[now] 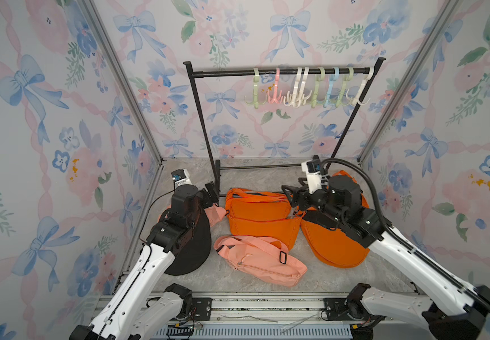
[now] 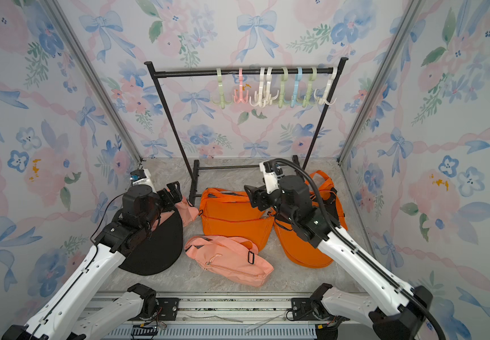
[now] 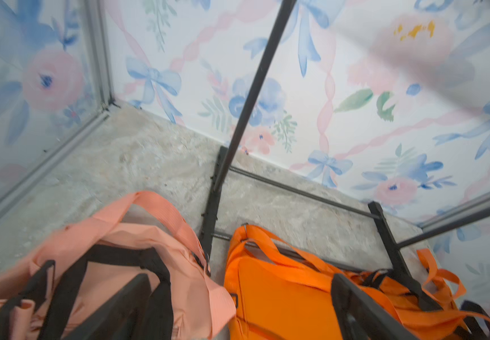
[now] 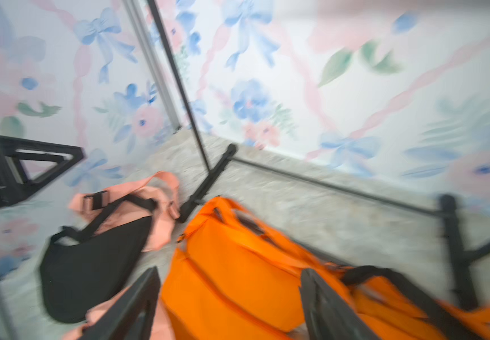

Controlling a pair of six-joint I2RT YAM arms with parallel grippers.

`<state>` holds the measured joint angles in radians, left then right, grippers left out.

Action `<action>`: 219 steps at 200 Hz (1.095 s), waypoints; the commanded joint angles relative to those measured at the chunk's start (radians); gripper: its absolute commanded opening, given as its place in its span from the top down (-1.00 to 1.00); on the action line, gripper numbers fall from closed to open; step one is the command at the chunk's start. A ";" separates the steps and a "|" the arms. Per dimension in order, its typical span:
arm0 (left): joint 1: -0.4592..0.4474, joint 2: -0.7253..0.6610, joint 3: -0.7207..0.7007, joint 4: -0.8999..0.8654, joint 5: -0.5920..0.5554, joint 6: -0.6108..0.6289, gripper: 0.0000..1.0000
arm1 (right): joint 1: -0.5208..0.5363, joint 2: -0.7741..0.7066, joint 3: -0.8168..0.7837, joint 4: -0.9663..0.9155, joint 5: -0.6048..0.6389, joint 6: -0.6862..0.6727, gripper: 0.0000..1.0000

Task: Take the bag off the hook
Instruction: Reset both arms

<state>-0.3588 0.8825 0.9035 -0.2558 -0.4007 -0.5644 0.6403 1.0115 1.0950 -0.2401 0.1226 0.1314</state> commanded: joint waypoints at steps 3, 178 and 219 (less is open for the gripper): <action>0.013 -0.059 -0.155 0.299 -0.208 0.188 -0.96 | -0.084 -0.139 -0.144 -0.014 0.171 -0.108 -0.93; 0.182 0.546 -0.494 0.917 -0.162 0.437 -0.96 | -0.442 0.261 -0.652 0.624 0.522 -0.027 -0.93; 0.233 0.577 -0.514 1.057 -0.018 0.499 -0.96 | -0.473 0.331 -0.598 0.605 0.530 -0.020 -0.93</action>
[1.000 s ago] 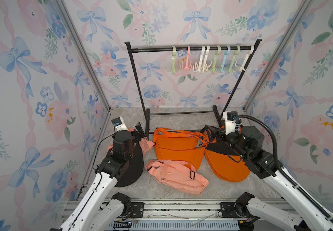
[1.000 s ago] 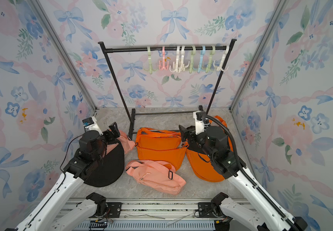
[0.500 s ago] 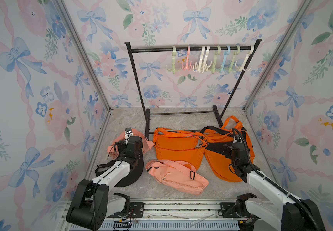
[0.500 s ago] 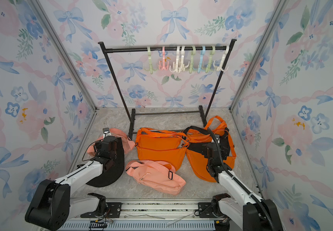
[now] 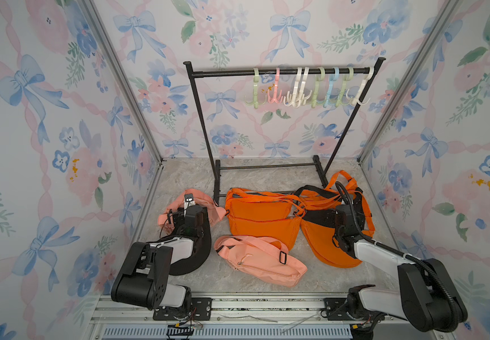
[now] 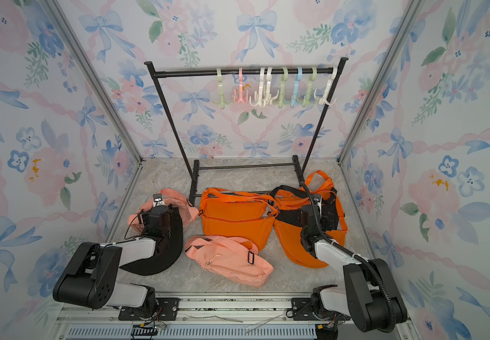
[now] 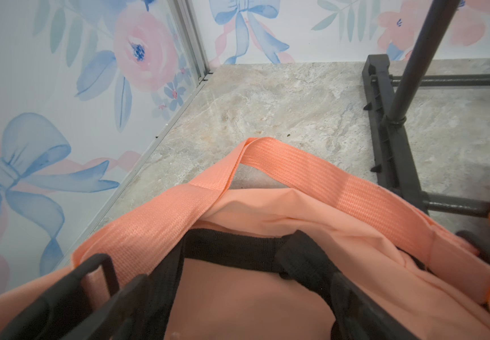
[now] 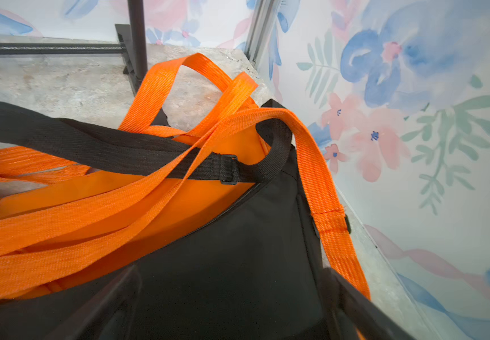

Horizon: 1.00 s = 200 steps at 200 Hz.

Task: Take the bag off the hook
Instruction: Reset both arms

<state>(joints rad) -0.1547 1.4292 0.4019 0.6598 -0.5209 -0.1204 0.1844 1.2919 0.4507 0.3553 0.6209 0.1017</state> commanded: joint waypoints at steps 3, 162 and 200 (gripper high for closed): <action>0.032 0.033 -0.013 0.155 0.109 0.057 -0.96 | -0.018 0.058 0.051 0.015 0.028 0.004 -0.93; 0.089 0.120 -0.158 0.513 0.255 0.065 -0.96 | -0.160 0.248 -0.049 0.508 -0.570 -0.091 -0.93; 0.093 0.121 -0.158 0.512 0.262 0.065 -0.96 | -0.180 0.250 -0.050 0.516 -0.623 -0.091 -0.93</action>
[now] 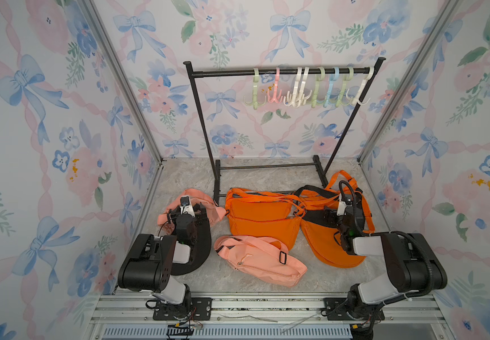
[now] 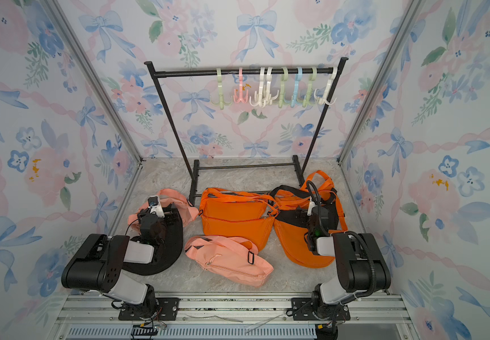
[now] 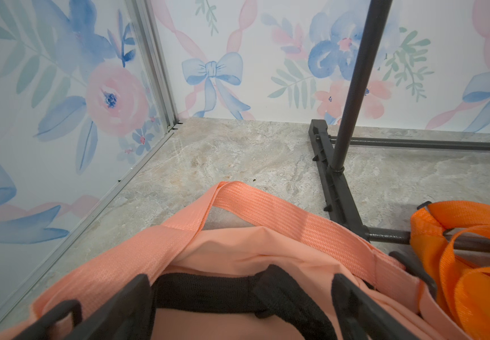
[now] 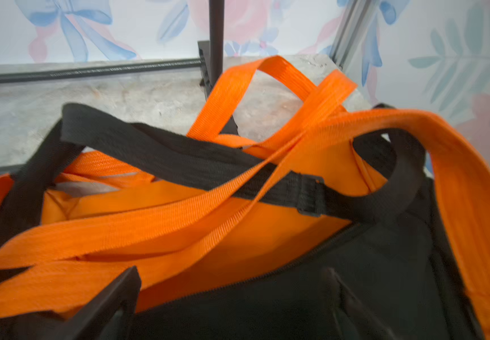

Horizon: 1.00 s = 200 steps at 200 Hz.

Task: Take the bag off the hook
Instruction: Reset both arms

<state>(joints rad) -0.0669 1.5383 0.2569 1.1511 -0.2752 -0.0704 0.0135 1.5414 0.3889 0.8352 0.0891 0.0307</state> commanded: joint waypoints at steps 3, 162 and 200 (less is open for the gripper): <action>0.006 0.012 -0.013 0.020 0.015 0.015 -0.96 | -0.007 -0.001 0.010 0.036 -0.090 -0.021 -0.93; 0.003 0.011 -0.013 0.020 0.007 0.015 -0.96 | 0.005 -0.001 0.019 0.021 -0.075 -0.028 -0.93; 0.003 0.011 -0.013 0.021 0.007 0.016 -0.96 | 0.000 -0.001 0.018 0.021 -0.081 -0.026 -0.93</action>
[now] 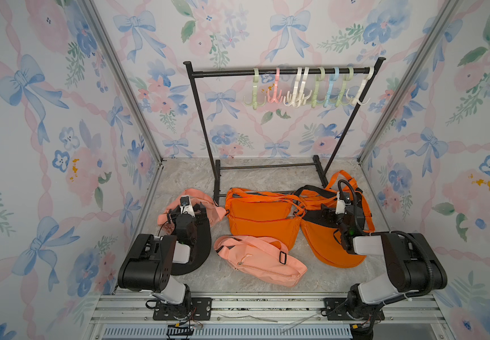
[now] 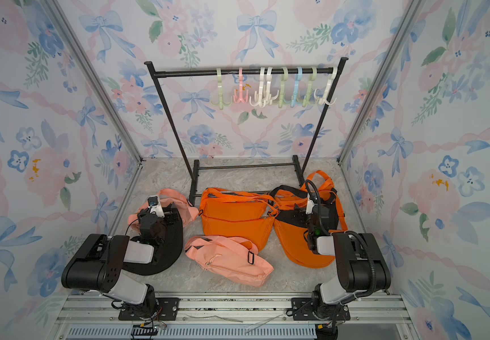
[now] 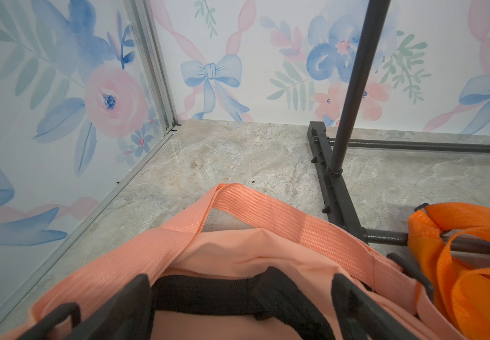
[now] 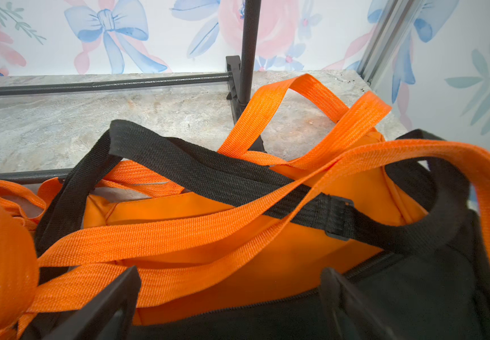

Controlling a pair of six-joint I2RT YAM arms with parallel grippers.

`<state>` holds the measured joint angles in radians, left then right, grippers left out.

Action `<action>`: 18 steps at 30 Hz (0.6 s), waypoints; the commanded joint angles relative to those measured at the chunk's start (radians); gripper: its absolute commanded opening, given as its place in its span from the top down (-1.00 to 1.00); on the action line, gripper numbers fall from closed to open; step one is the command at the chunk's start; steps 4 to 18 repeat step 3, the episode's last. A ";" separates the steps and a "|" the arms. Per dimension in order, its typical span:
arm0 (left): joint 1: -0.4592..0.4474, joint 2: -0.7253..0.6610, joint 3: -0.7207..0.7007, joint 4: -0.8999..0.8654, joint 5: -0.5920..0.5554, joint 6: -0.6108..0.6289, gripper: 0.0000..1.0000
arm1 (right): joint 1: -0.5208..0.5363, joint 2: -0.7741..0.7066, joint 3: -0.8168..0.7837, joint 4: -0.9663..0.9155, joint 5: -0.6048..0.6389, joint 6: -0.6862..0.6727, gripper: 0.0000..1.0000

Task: Take the bag off the hook
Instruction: Reset both arms

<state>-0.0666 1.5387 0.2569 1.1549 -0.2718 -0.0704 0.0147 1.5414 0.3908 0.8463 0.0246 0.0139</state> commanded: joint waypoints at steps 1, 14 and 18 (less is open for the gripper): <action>0.002 0.010 -0.013 0.016 0.004 0.016 -0.96 | -0.001 -0.001 0.016 0.010 -0.017 -0.009 -0.93; 0.002 0.011 -0.012 0.016 0.005 0.014 -0.96 | 0.000 -0.001 0.013 0.016 -0.016 -0.009 -0.93; 0.002 0.011 -0.012 0.016 0.005 0.014 -0.96 | 0.000 -0.001 0.013 0.016 -0.016 -0.009 -0.93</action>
